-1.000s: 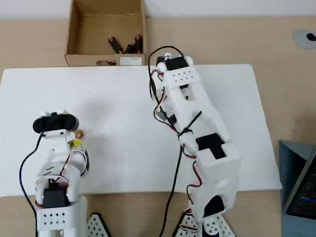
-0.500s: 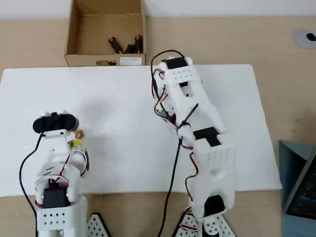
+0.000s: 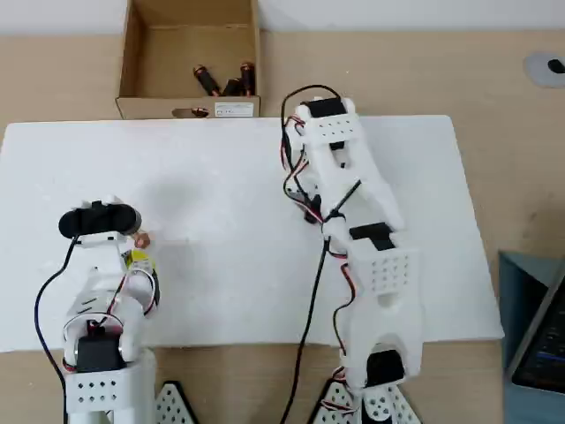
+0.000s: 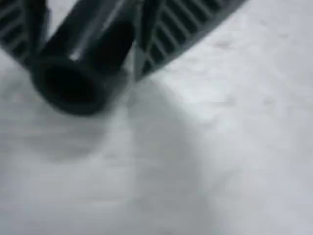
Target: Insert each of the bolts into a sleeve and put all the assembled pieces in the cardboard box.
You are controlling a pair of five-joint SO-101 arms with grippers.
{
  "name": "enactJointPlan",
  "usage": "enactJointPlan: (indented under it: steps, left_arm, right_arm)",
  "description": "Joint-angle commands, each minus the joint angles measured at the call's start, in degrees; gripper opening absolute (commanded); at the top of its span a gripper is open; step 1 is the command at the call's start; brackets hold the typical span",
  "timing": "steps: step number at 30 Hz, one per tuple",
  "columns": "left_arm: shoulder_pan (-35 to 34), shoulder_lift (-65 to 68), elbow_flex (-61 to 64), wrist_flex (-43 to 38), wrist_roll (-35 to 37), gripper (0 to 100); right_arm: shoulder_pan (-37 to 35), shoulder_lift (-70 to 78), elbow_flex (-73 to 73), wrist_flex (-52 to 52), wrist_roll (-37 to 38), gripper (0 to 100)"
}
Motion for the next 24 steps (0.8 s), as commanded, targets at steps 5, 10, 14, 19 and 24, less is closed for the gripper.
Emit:
enactJointPlan:
  steps: [5, 10, 14, 19, 24]
  left_arm:
    - [-0.6, -0.5, -0.4, -0.7, -0.1, 0]
    - [-0.5, -0.5, -0.4, -0.7, -0.3, 0]
    - [-0.3, -0.5, -0.4, -0.7, -0.4, 0]
    - [-0.2, -0.5, -0.4, -0.7, -0.4, 0]
    - [-0.2, -0.5, -0.4, -0.7, -0.4, 0]
  right_arm:
    - [1.2, 0.1, -2.8, 2.1, -0.3, 1.2]
    - [1.2, 0.1, -8.9, 7.9, -0.5, 1.0]
    - [1.2, -0.2, -15.3, 9.6, -0.2, 1.0]
    - [-0.4, -9.4, -17.1, 9.6, 2.4, 1.0]
    - [-3.4, -20.7, -13.1, 9.6, 2.7, 1.0]
